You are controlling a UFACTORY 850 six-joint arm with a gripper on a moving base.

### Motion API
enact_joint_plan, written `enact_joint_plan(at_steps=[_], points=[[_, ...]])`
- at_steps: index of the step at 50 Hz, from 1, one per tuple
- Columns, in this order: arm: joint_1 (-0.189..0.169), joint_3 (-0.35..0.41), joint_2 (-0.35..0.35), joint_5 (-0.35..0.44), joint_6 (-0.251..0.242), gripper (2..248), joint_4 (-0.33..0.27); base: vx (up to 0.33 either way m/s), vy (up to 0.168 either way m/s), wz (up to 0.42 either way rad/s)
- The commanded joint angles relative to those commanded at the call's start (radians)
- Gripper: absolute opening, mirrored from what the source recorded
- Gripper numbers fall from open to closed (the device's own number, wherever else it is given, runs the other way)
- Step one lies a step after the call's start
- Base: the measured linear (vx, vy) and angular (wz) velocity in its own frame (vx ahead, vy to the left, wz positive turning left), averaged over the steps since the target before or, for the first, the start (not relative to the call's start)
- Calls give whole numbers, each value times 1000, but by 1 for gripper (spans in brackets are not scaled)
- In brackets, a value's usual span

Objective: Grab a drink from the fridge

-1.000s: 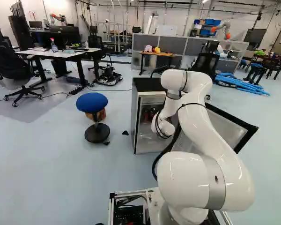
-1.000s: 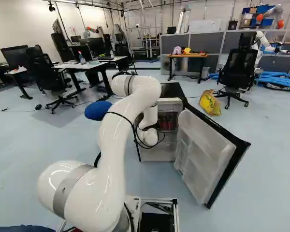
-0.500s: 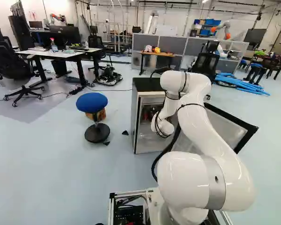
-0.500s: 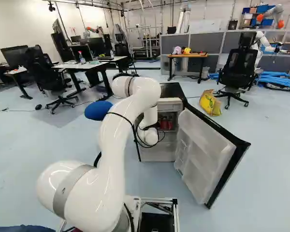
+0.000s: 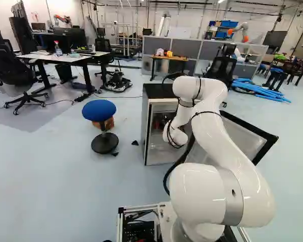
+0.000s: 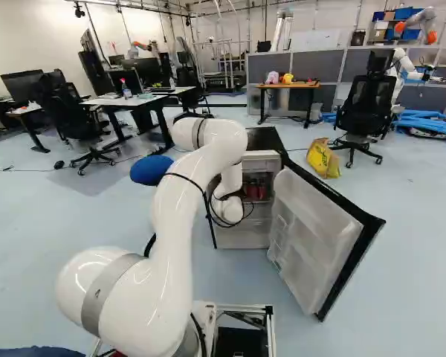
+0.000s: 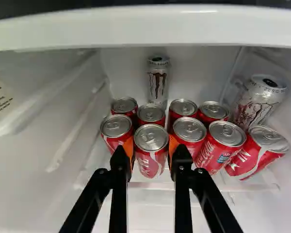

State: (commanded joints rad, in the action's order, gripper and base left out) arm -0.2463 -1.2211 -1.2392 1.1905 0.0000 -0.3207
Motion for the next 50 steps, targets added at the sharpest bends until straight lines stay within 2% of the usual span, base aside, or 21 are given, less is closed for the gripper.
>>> enact_joint_plan(at_steps=[10,20,50], points=[[0,6,3,0,0,92,0,0,0,0],[-2,44,23,0,0,92,0,0,0,0],[-8,257,188,0,0,92,0,0,0,0]])
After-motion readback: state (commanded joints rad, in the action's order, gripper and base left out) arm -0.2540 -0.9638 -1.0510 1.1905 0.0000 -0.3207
